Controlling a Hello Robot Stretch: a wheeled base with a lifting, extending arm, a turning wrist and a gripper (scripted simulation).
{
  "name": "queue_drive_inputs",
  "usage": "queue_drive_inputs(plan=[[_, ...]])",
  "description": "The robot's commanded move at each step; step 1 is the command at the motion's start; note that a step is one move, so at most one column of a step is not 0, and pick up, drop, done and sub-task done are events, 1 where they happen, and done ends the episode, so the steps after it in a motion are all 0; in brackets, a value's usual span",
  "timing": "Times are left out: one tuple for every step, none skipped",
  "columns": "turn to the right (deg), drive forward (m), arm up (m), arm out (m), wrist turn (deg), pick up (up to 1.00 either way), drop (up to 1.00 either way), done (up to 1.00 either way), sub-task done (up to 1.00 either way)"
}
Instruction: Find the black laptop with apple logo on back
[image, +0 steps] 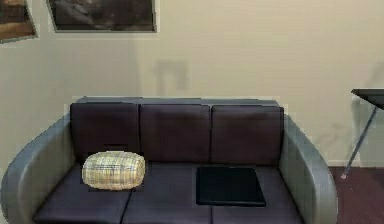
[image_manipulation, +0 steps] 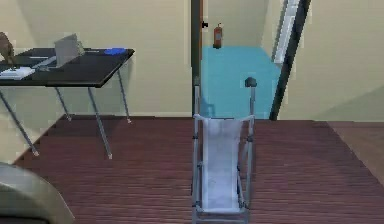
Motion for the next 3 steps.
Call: queue_drive_inputs(plan=[[33.0, 0.0, 0.0, 0.0, 0.0, 0.0, 0.0, 0.0, 0.0], [0.0, 0.5, 0.0, 0.0, 0.0, 0.0, 0.0, 0.0, 0.0], [45.0, 0.0, 0.0, 0.0, 0.0, 0.0, 0.0, 0.0, 0.0]])
